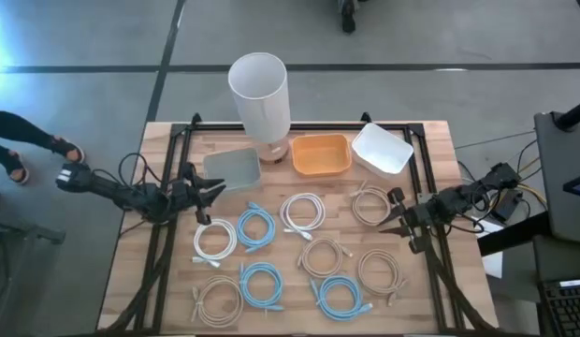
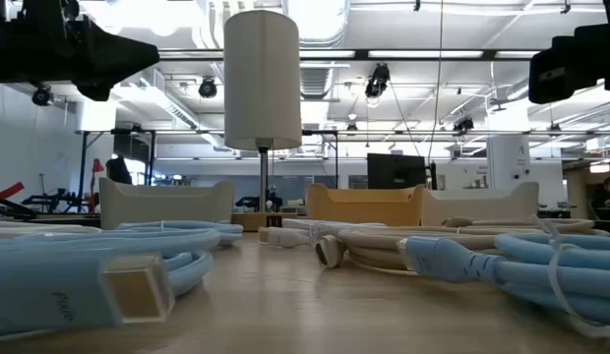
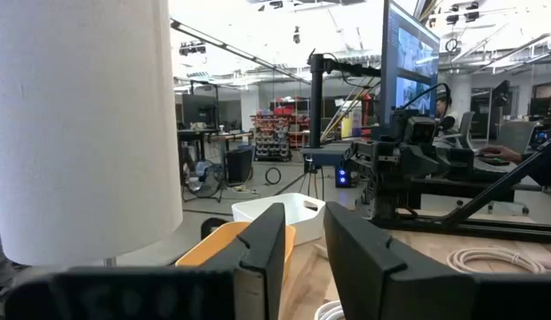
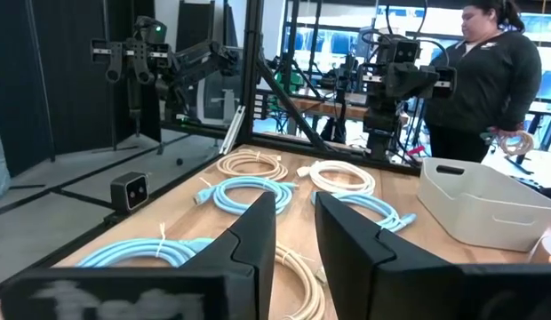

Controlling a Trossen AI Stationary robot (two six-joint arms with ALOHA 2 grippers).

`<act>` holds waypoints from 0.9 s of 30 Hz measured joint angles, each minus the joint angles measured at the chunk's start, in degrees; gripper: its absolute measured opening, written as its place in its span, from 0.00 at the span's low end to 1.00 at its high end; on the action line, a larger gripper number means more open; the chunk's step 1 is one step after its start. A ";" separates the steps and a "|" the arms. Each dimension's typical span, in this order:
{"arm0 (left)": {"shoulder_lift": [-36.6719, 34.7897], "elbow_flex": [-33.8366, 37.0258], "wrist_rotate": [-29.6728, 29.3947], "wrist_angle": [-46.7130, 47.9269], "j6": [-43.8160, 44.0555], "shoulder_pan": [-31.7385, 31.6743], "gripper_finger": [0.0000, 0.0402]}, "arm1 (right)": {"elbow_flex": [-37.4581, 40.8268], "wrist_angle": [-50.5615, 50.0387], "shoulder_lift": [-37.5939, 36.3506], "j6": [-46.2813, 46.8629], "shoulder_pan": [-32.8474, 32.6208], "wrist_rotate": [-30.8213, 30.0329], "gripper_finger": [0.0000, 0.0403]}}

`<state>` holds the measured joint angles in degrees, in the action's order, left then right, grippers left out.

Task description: Sort HDMI cables

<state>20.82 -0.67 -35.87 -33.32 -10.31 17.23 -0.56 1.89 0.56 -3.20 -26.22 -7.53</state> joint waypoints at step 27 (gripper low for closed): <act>0.02 0.00 0.00 0.00 0.00 0.00 0.22 | 0.02 0.00 0.00 -0.21 -0.02 0.02 0.19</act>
<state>20.84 -0.67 -35.87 -33.32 -10.31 17.23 -0.54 1.89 0.56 -3.42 -26.24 -7.51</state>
